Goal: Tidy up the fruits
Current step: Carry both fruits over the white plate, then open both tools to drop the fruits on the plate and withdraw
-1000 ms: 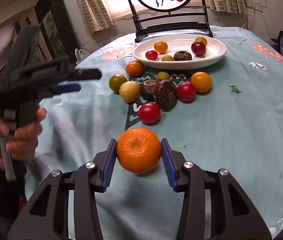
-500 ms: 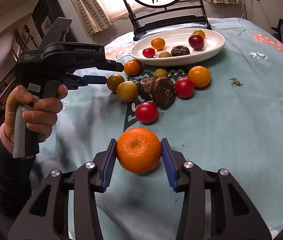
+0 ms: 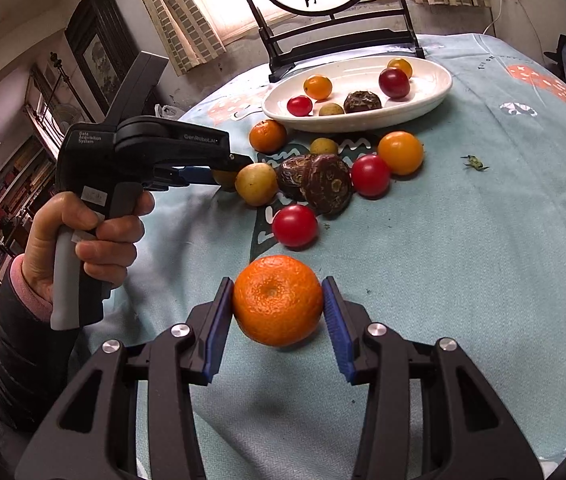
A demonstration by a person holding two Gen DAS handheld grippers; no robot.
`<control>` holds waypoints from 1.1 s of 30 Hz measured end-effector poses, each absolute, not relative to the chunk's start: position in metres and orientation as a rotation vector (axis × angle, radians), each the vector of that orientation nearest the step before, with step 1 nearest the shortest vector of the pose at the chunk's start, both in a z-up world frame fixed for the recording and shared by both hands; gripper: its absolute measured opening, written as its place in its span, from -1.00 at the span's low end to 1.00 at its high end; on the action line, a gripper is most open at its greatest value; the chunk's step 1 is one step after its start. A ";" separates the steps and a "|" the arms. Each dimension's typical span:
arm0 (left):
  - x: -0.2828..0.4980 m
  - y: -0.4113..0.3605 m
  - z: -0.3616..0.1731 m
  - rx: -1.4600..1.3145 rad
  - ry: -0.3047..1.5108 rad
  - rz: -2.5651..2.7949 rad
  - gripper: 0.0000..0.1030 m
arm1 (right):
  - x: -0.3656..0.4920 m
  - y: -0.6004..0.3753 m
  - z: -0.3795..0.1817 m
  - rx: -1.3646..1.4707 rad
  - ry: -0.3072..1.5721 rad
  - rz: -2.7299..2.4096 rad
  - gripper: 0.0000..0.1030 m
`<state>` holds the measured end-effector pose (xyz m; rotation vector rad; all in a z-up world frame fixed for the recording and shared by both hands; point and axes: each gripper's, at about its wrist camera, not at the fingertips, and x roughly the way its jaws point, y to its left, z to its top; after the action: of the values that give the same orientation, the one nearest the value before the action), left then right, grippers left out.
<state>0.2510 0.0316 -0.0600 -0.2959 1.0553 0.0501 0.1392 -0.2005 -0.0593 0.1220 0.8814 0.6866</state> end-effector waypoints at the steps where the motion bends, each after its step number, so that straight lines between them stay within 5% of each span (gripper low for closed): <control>1: 0.249 0.030 -0.060 -0.284 1.047 0.052 -0.17 | 0.139 -0.200 -0.059 0.120 0.880 0.687 -0.12; 17: 0.203 0.014 -0.005 -0.141 0.779 -0.061 -0.17 | 0.161 -0.204 -0.022 0.130 0.795 0.687 -0.12; 22: 0.236 0.000 0.016 -0.117 0.726 -0.089 -0.17 | 0.221 -0.210 0.008 0.158 0.669 0.587 -0.12; 33: 0.340 -0.033 -0.008 -0.029 0.818 -0.089 -0.17 | 0.339 -0.204 -0.023 0.146 0.711 0.434 -0.13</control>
<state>0.3401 -0.0326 -0.0083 -0.0288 0.8179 -0.0889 0.3387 -0.2041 -0.0234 0.1462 0.7115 0.4341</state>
